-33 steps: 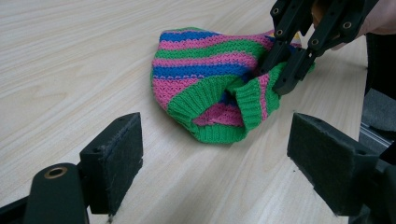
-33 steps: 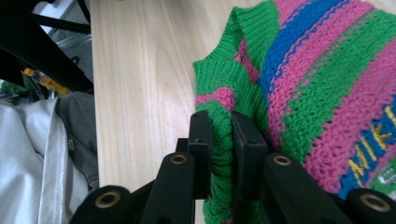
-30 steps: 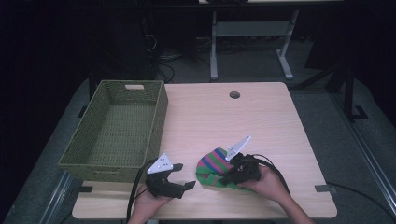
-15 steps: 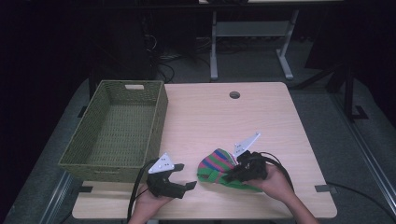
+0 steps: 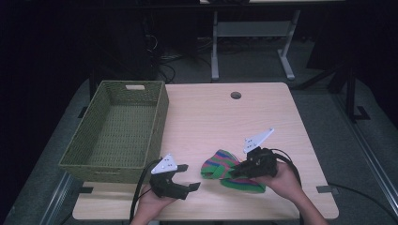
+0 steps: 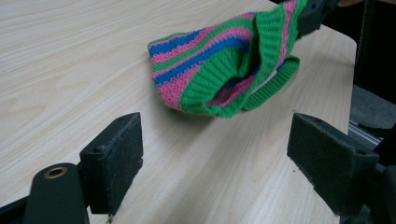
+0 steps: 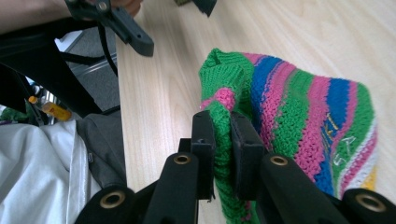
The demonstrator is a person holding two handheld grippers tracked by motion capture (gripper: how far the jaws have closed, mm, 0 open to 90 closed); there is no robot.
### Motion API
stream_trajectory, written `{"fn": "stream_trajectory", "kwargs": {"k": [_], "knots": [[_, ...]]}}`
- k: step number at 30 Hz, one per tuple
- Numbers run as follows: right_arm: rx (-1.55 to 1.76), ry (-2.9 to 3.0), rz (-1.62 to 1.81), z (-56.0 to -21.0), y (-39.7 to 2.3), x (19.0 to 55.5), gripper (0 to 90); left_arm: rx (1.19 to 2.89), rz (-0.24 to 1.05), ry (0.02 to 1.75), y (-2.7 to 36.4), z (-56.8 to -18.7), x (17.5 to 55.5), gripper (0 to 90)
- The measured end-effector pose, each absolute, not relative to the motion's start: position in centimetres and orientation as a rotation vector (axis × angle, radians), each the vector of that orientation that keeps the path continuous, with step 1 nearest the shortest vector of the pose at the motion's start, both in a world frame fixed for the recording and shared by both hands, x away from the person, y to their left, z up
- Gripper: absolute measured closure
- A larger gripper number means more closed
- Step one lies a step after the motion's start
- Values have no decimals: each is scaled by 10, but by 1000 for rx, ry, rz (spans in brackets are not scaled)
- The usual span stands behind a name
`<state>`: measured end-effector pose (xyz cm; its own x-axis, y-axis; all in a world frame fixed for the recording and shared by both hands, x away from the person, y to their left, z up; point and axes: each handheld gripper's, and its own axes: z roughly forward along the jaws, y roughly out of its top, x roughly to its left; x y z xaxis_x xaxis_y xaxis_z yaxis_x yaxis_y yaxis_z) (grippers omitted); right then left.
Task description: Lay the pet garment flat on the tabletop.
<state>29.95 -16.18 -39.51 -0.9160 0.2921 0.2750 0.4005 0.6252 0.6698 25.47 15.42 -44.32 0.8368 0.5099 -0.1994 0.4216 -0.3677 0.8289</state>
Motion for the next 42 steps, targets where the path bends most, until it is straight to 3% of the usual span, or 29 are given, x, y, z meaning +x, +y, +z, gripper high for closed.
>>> {"fn": "stream_trajectory", "kwargs": {"k": [22, 42], "knots": [[-579, -2698, -1310, -359, -192, 297, 813, 2001, 117, 597, 142, -434, 261, 226], [-570, -2682, -1349, -354, -202, 299, 812, 1942, 96, 565, 119, -444, 286, 290]]}}
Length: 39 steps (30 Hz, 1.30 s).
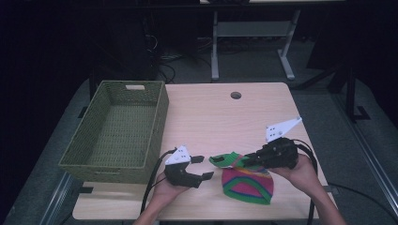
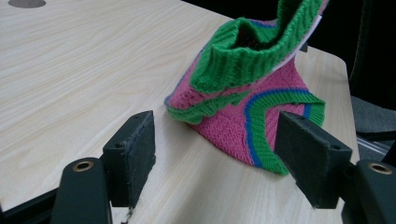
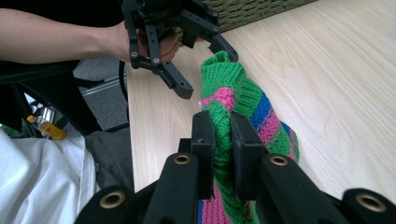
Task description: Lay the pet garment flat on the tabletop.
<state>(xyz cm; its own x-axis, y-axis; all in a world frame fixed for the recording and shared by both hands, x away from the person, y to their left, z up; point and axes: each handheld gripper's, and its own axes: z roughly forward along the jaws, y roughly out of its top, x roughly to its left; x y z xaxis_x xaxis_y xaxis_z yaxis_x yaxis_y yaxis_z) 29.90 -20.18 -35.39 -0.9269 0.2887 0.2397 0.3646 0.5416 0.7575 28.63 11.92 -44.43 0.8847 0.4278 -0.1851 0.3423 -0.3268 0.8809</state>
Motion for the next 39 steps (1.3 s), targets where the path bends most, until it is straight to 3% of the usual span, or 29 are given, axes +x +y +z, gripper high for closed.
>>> {"fn": "stream_trajectory", "kwargs": {"k": [13, 19, 28, 39], "knots": [[-568, -2679, -1355, -352, -205, 300, 812, 1912, 42, 534, 109, -451, 299, 325], [-567, -2678, -1353, -352, -204, 301, 812, 1924, -25, 527, 103, -457, 310, 384], [-590, -2661, -1364, -354, -209, 304, 812, 1886, -48, 504, 103, -459, 314, 582], [-617, -2667, -1362, -356, -214, 306, 812, 1860, -48, 490, 105, -453, 310, 721]]}}
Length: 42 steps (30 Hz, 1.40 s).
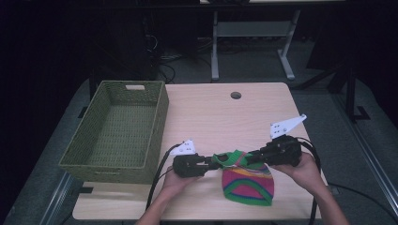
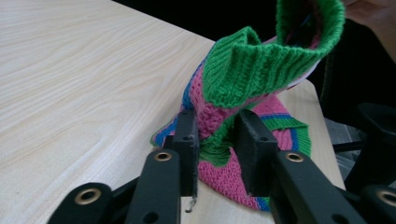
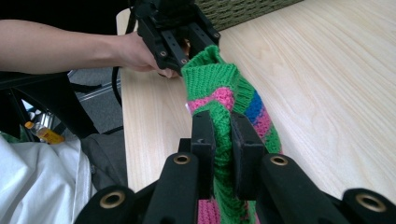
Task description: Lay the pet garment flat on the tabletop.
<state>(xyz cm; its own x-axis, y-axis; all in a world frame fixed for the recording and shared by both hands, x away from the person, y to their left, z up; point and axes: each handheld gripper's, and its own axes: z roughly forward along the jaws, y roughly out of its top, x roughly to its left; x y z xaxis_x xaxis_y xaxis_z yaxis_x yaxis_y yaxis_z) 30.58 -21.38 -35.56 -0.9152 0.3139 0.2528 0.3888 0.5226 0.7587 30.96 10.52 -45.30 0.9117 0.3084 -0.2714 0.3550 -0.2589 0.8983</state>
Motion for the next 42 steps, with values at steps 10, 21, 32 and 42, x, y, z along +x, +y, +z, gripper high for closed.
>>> {"fn": "stream_trajectory", "kwargs": {"k": [10, 21, 32, 42], "knots": [[-645, -2678, -1344, -360, -219, 308, 812, 1850, -36, 464, 110, -445, 305, 798], [-651, -2699, -1315, -361, -220, 306, 813, 1879, -15, 444, 111, -432, 303, 818], [-643, -2707, -1298, -362, -210, 306, 812, 1928, 39, 473, 120, -421, 305, 825], [-617, -2714, -1286, -360, -200, 307, 812, 1934, 74, 482, 127, -408, 311, 828]]}}
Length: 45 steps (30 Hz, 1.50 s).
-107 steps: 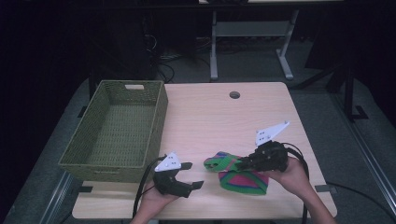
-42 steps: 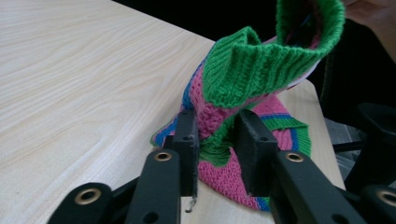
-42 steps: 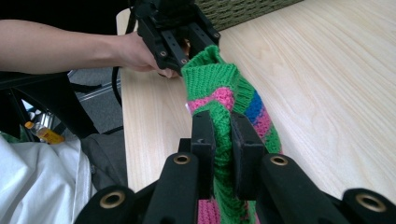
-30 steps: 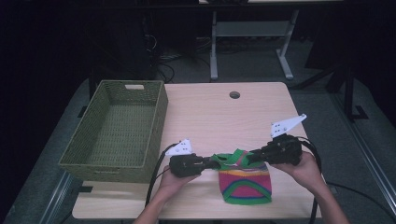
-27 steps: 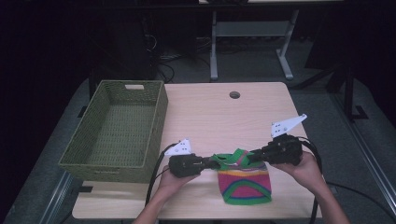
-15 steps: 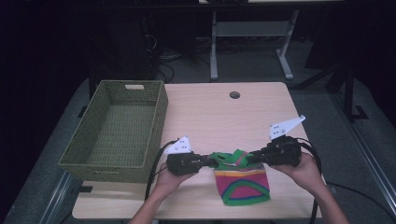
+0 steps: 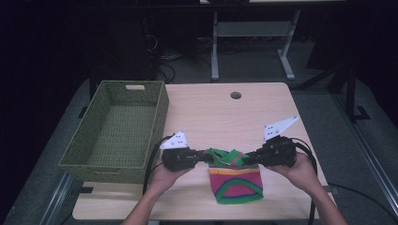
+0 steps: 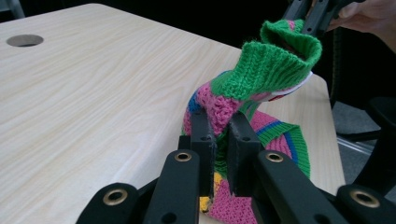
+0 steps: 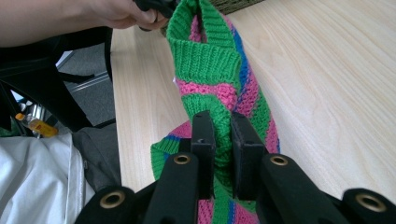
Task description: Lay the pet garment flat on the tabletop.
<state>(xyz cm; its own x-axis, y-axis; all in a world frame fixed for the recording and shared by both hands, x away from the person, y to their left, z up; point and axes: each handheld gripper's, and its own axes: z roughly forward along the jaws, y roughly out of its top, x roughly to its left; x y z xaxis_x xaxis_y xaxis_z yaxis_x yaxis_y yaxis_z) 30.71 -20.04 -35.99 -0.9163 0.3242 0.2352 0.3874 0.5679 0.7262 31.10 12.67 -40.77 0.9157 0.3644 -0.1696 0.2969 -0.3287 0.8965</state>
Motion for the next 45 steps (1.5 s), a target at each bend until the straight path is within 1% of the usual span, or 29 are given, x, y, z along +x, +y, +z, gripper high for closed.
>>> {"fn": "stream_trajectory", "kwargs": {"k": [8, 20, 33, 45], "knots": [[-613, -2717, -1271, -360, -195, 309, 813, 1948, 77, 514, 127, -405, 317, 827], [-681, -2696, -1287, -363, -202, 327, 812, 1953, 69, 553, 124, -410, 325, 826], [-765, -2688, -1308, -363, -212, 344, 812, 1965, 73, 577, 115, -402, 339, 827], [-832, -2673, -1283, -374, -218, 364, 809, 1957, 68, 653, 108, -411, 355, 826]]}}
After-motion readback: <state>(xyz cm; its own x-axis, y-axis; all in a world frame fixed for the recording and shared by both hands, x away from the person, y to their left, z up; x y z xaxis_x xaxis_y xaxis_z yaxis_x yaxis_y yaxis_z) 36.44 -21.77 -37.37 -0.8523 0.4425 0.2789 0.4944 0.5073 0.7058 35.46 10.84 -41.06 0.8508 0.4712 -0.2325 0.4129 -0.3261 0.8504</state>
